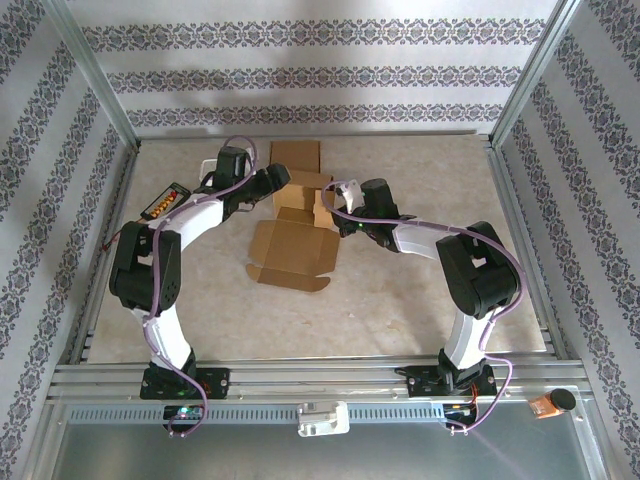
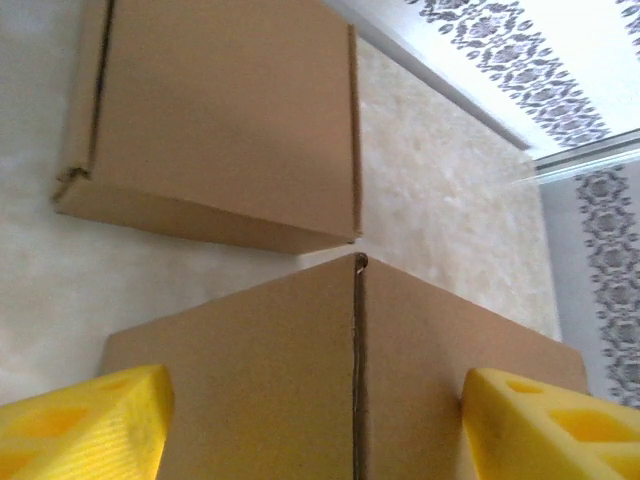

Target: Fold the paper box

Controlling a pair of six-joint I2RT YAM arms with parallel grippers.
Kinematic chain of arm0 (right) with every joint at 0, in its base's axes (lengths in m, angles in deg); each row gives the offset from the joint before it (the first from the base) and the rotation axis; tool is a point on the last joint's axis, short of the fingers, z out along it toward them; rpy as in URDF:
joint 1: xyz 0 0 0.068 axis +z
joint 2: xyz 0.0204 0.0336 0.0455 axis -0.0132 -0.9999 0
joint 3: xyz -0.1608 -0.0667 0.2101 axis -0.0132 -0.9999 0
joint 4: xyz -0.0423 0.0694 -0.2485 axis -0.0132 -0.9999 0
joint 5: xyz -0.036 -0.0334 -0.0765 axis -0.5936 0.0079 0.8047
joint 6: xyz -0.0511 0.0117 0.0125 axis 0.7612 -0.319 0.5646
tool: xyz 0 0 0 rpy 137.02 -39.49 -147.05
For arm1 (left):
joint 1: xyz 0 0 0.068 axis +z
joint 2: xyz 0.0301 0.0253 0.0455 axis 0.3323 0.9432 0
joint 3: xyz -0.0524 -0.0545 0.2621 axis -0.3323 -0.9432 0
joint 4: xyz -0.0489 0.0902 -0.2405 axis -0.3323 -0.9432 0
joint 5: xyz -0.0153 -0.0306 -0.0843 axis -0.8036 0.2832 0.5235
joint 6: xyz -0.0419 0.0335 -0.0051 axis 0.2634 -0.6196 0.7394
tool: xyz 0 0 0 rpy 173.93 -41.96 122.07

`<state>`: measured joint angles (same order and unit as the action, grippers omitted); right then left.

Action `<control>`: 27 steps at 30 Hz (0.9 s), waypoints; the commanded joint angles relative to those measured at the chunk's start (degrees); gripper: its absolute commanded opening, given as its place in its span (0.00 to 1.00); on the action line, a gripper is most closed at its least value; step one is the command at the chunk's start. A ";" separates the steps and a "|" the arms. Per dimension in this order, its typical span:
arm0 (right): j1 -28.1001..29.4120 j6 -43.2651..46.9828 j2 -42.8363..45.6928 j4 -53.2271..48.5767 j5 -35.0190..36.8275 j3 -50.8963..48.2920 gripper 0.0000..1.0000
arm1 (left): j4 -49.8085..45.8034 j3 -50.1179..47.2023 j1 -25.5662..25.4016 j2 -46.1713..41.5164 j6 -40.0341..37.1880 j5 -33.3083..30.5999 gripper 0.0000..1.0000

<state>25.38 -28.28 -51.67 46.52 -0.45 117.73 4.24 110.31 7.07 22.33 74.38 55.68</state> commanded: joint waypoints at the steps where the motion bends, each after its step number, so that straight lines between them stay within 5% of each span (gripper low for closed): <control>1: 0.43 1.27 0.97 0.34 0.92 0.72 0.02 | 2.38 1.03 0.30 1.23 2.38 5.12 0.63; 5: 0.43 3.27 1.07 -0.71 3.92 1.85 0.16 | 0.02 0.88 0.34 1.28 1.83 5.52 0.53; 12: -0.10 6.83 0.77 -2.64 11.01 4.75 0.38 | -3.68 1.12 0.31 0.80 -0.25 5.50 0.53; 27: -0.63 22.45 -4.99 -14.92 11.84 18.86 0.56 | -3.75 1.84 0.25 0.48 -0.56 6.61 0.53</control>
<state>25.25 -11.16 -54.12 34.66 11.75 132.92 3.60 111.28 7.12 22.85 75.37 60.66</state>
